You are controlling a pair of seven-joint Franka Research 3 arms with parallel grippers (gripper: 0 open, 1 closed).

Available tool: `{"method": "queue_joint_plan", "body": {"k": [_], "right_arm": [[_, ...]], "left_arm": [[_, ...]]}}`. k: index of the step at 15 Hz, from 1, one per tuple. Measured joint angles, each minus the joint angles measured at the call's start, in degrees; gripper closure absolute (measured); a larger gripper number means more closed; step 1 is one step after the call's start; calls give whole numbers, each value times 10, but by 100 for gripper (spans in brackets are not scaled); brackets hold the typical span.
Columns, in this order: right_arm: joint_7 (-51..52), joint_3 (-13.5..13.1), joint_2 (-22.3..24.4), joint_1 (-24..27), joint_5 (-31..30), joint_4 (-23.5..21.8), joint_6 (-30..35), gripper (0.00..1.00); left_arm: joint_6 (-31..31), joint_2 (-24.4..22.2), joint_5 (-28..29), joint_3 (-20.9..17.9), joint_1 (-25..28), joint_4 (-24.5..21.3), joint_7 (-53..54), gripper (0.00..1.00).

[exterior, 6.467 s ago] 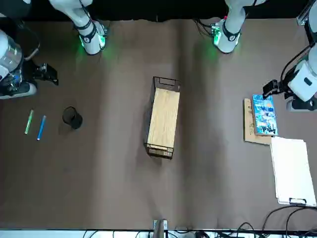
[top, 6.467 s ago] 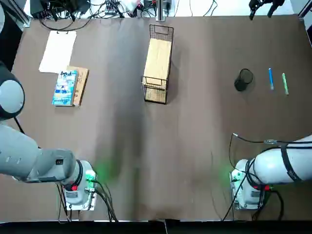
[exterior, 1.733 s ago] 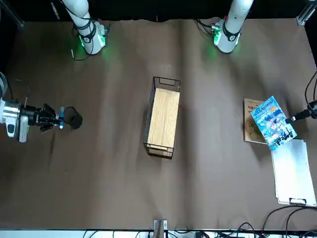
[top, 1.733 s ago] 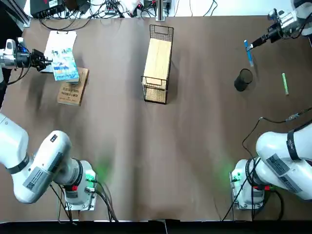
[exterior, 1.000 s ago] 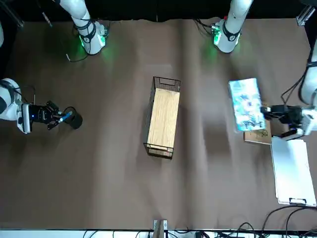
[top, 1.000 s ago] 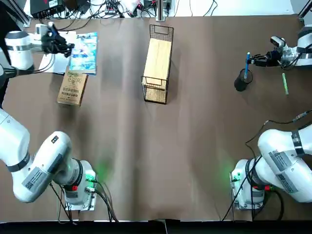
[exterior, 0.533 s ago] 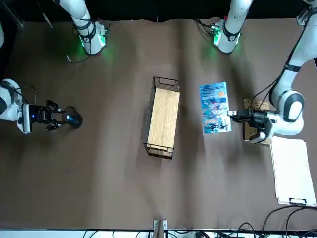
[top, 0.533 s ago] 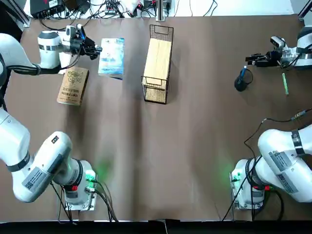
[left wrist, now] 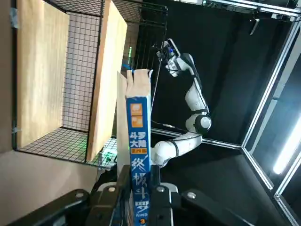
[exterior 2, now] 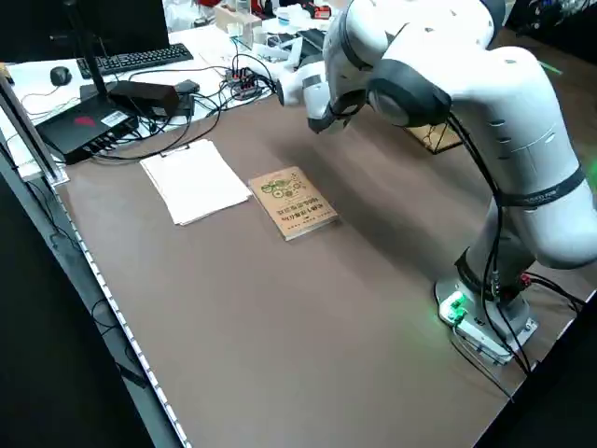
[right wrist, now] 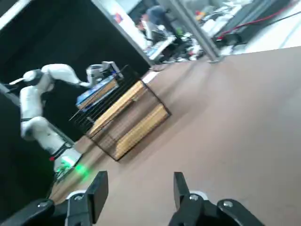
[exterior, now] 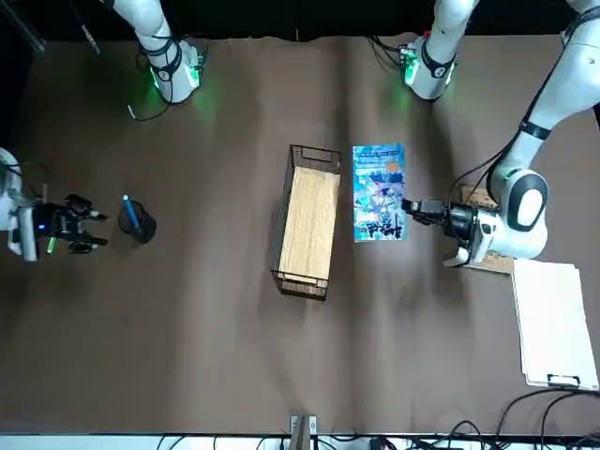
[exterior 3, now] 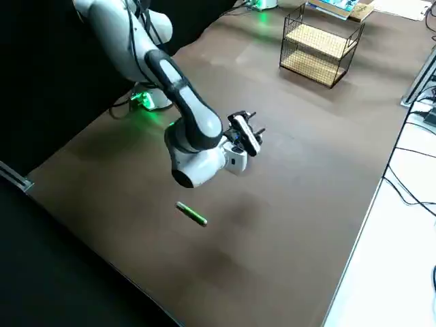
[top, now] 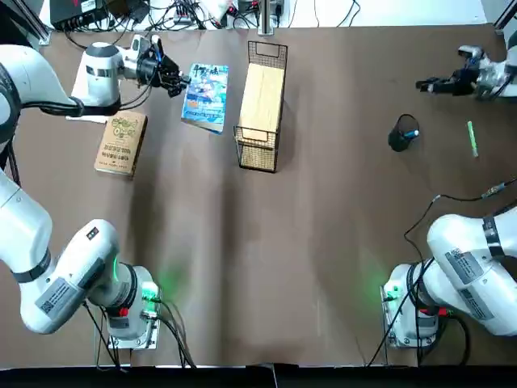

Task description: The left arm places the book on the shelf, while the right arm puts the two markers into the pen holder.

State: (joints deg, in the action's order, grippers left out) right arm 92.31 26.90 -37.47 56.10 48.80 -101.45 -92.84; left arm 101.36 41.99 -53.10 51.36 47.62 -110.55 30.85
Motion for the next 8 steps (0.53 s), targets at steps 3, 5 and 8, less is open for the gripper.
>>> {"method": "queue_joint_plan", "body": {"k": [3, 5, 8], "right_arm": [[-109, 1, 24, -1, -67, 46, -42, 37], [-180, -1, 30, 0, -147, 81, -48, 38], [-323, 0, 30, -1, -342, 135, -49, 38]], "left_arm": [[29, 0, -12, 12, -26, 3, -1, 80], [46, 0, -25, 19, -51, 10, 0, 80], [58, 0, -57, 18, -98, 31, 22, 80]]}}
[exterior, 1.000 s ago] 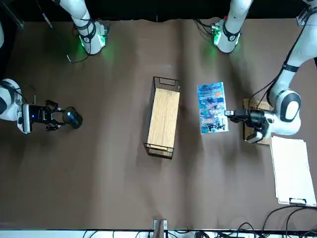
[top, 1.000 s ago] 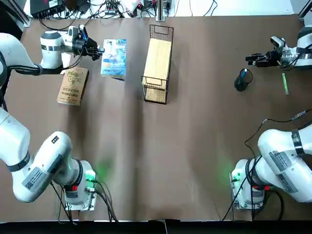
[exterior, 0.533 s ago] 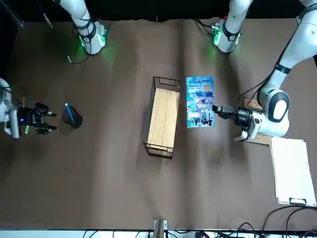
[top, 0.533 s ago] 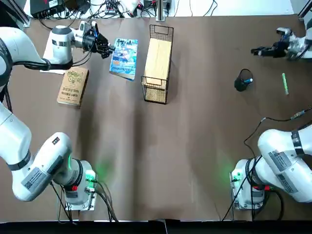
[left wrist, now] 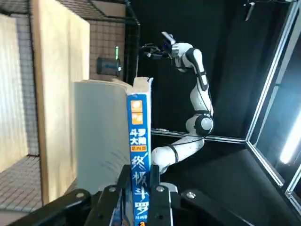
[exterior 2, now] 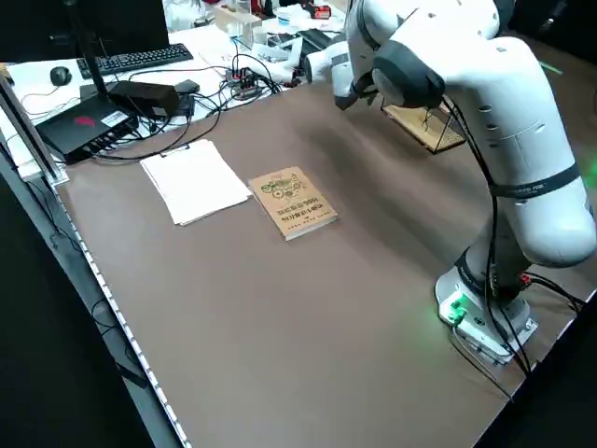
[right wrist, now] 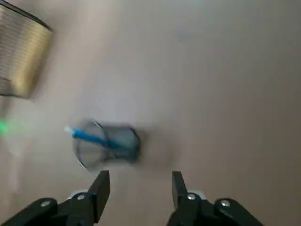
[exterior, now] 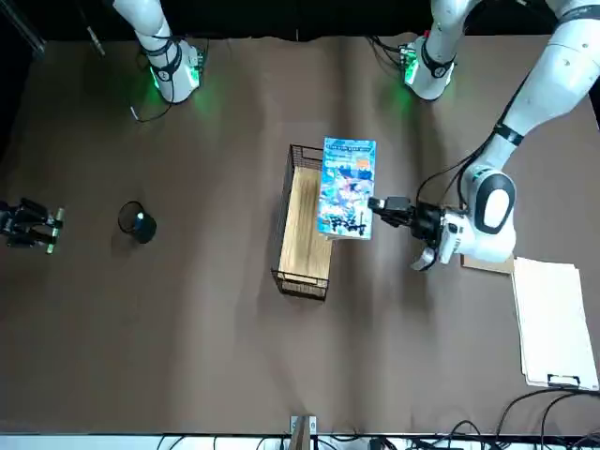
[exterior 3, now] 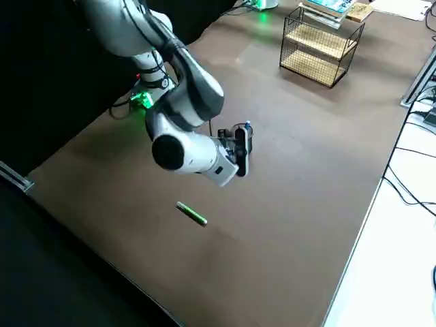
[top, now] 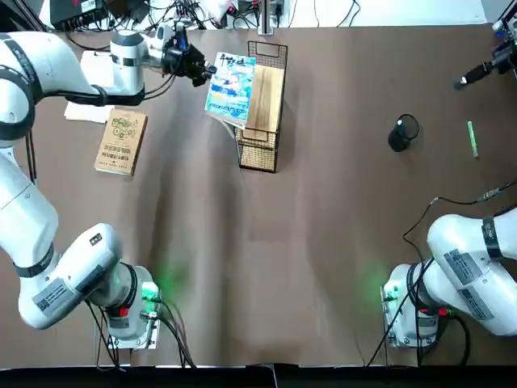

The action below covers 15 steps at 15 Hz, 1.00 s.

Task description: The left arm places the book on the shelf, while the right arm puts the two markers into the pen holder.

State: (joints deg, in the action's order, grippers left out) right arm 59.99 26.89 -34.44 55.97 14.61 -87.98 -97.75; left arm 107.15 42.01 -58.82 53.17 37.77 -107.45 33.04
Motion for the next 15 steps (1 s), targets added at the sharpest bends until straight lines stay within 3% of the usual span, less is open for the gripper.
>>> {"method": "queue_joint_plan", "body": {"k": [2, 6, 11, 15], "right_arm": [[-88, 2, 0, -7, -119, 14, 0, 39], [-192, -4, -2, -13, -262, 15, -23, 41], [-290, -37, -19, -13, -298, 12, -123, 39], [-359, -48, -76, -19, -327, -4, -192, 42]], "left_arm": [[15, 1, -19, -3, -20, 4, 23, 81], [30, 3, -34, -4, -35, 8, 37, 81], [34, 3, -37, -4, -37, 19, 38, 81], [45, 5, -57, -26, -71, 25, 46, 81]]}}
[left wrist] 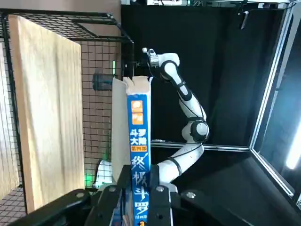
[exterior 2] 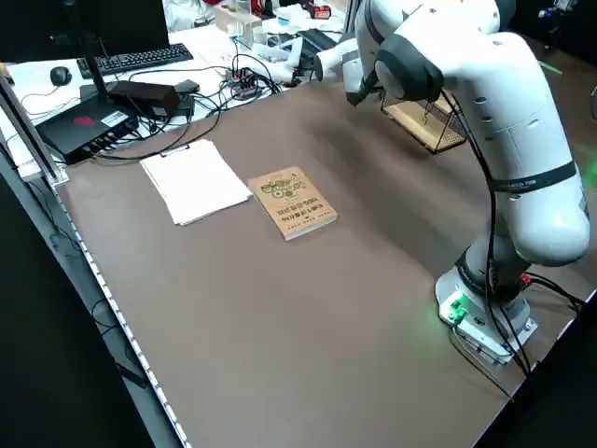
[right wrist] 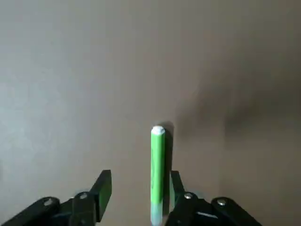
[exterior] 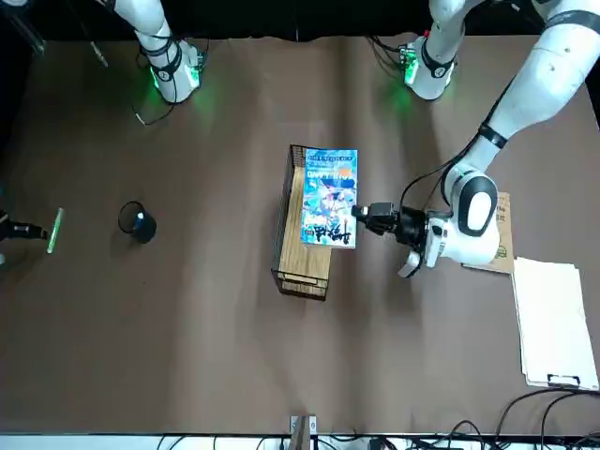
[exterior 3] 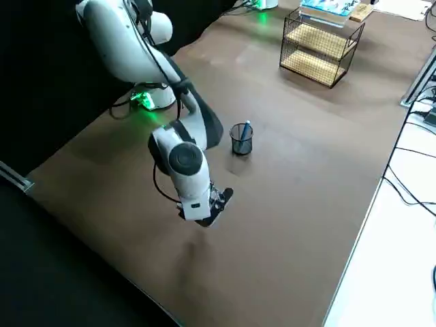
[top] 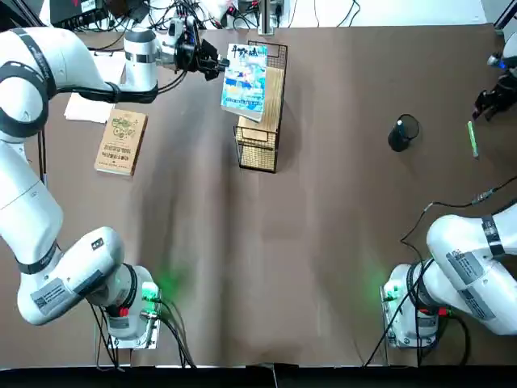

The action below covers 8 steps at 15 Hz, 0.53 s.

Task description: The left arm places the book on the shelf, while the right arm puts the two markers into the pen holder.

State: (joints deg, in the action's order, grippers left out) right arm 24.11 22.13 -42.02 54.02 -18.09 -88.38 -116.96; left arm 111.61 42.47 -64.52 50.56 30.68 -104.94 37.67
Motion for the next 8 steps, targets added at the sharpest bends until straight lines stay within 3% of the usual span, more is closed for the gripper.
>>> {"method": "queue_joint_plan", "body": {"k": [8], "right_arm": [[-1, -28, -34, -2, -2, -6, -36, 53]], "left_arm": [[3, 18, -57, -76, -74, 2, 85, 81]]}}
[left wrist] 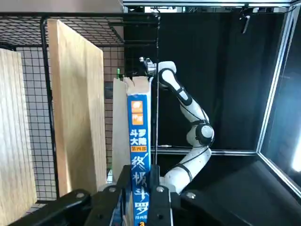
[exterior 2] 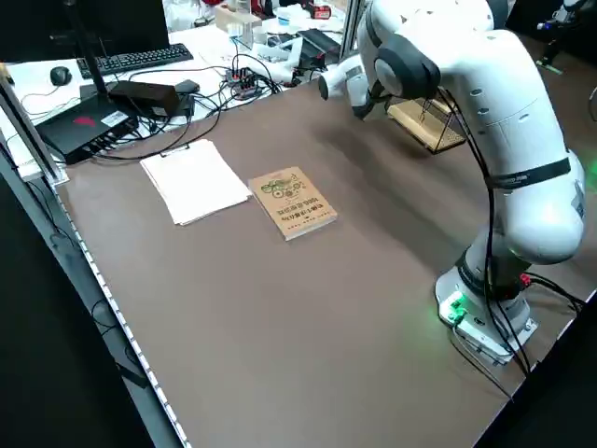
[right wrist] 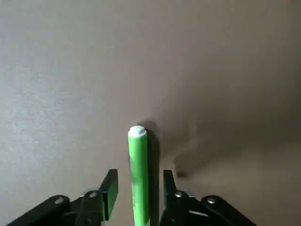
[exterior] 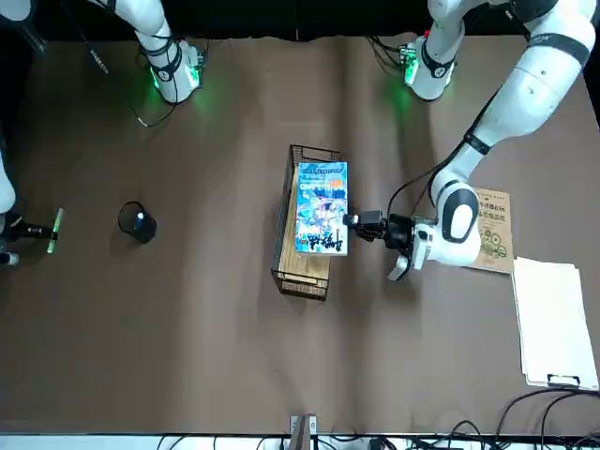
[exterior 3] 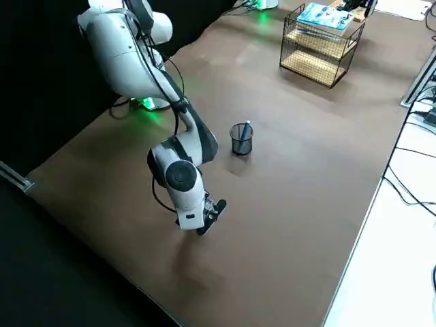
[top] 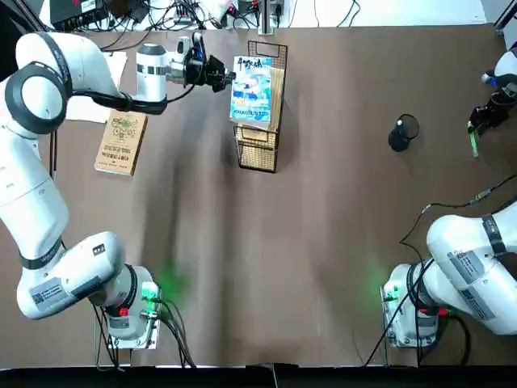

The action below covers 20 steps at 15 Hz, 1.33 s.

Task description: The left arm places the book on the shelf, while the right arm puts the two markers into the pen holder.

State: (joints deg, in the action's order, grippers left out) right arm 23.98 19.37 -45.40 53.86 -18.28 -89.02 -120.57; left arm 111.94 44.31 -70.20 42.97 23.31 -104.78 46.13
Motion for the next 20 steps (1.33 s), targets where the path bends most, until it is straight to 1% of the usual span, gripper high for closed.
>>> {"method": "queue_joint_plan", "body": {"k": [6, 7, 8, 9, 10, 11, 13, 14, 15, 17, 19, 20], "right_arm": [[-1, -1, -8, -1, -2, 0, -3, 60], [-1, -2, -8, -1, -2, 0, -4, 68], [-1, -3, -8, -1, -1, 1, -4, 79], [-1, -3, -8, -1, -2, 1, -4, 83], [-1, -3, -8, -1, -2, 1, -3, 83], [0, -3, -8, -4, -2, 1, -2, 83], [1, 3, -8, -13, -1, 0, 1, 83], [3, 12, -7, -17, -1, 1, 15, 83], [4, 28, -5, -18, -1, 4, 43, 83], [5, 69, 3, -16, -1, 16, 103, 83], [7, 125, 14, 0, -1, 27, 156, 83], [16, 165, 18, 18, -1, 30, 184, 83]], "left_arm": [[0, 5, -23, -31, -42, 7, 35, 81], [0, 6, -25, -34, -48, 9, 37, 75], [0, 7, -27, -38, -53, 12, 38, 67], [0, 8, -29, -42, -56, 15, 38, 58], [0, 8, -30, -44, -57, 18, 38, 48], [0, 9, -30, -46, -57, 20, 38, 29], [0, 9, -30, -48, -56, 20, 38, 11], [0, 9, -30, -49, -55, 21, 38, 2], [0, 9, -30, -50, -54, 21, 38, 0], [0, 9, -30, -52, -53, 21, 39, 0], [-1, 9, -30, -57, -53, 22, 39, 0], [-2, 9, -30, -58, -53, 22, 39, 0]]}}
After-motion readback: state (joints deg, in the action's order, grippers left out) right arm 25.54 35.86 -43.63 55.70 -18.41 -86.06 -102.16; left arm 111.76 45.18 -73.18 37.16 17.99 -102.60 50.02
